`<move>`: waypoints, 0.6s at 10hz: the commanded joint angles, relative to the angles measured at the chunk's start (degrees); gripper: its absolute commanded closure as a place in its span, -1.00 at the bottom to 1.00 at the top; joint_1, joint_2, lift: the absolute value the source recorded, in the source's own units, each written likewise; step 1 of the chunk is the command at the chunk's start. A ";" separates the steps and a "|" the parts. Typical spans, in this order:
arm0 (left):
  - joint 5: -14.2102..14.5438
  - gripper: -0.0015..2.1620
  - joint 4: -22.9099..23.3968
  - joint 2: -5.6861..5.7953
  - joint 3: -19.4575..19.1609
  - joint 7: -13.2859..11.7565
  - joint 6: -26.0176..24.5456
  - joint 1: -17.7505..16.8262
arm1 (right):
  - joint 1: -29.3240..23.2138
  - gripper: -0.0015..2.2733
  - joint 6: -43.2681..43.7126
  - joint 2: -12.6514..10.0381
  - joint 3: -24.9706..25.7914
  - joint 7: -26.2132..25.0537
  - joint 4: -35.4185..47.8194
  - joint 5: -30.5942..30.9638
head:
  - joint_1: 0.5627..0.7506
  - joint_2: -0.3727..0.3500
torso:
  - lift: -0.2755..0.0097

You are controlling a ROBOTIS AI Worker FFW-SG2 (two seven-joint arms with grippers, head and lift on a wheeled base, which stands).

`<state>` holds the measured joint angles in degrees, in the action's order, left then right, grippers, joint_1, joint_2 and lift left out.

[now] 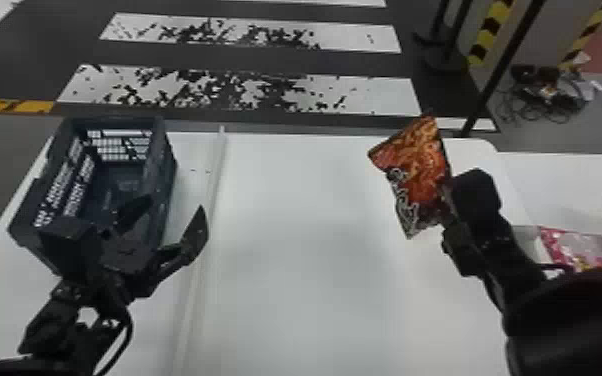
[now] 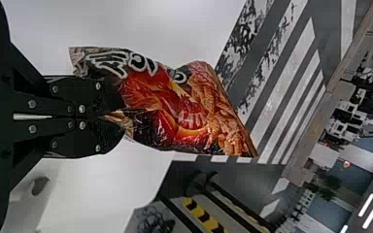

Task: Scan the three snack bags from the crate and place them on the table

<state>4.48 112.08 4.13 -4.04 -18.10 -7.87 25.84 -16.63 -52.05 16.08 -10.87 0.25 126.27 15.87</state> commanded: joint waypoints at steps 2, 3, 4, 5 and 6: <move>0.09 -0.93 -0.19 0.00 0.00 0.00 0.00 0.00 | 3.00 0.99 0.24 4.23 -15.41 -4.55 -7.09 23.50 | 0.41 -0.13 | 0.50; 0.09 -0.93 -0.37 0.00 -0.09 0.00 0.00 -0.09 | 4.41 0.99 0.76 5.98 -20.95 -5.17 -11.74 31.32 | 0.41 -0.11 | 0.50; 0.09 -0.93 -0.54 0.00 -0.09 0.00 0.00 -0.09 | 5.64 0.99 1.12 7.48 -25.43 -5.70 -16.31 37.04 | 0.41 -0.07 | 0.50; 0.18 -0.93 -0.72 0.00 -0.09 0.00 0.00 -0.09 | 6.70 0.99 0.94 8.09 -29.03 -5.70 -20.88 42.13 | 0.41 -0.02 | 0.50; 0.44 -0.93 -0.81 0.00 -0.09 0.00 0.00 -0.09 | 7.66 0.99 0.24 8.27 -31.67 -5.52 -25.02 46.00 | 0.41 0.02 | 0.50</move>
<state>4.74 111.36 4.13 -4.13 -18.10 -7.87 25.75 -9.61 -51.35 24.14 -40.71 -5.34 104.02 59.15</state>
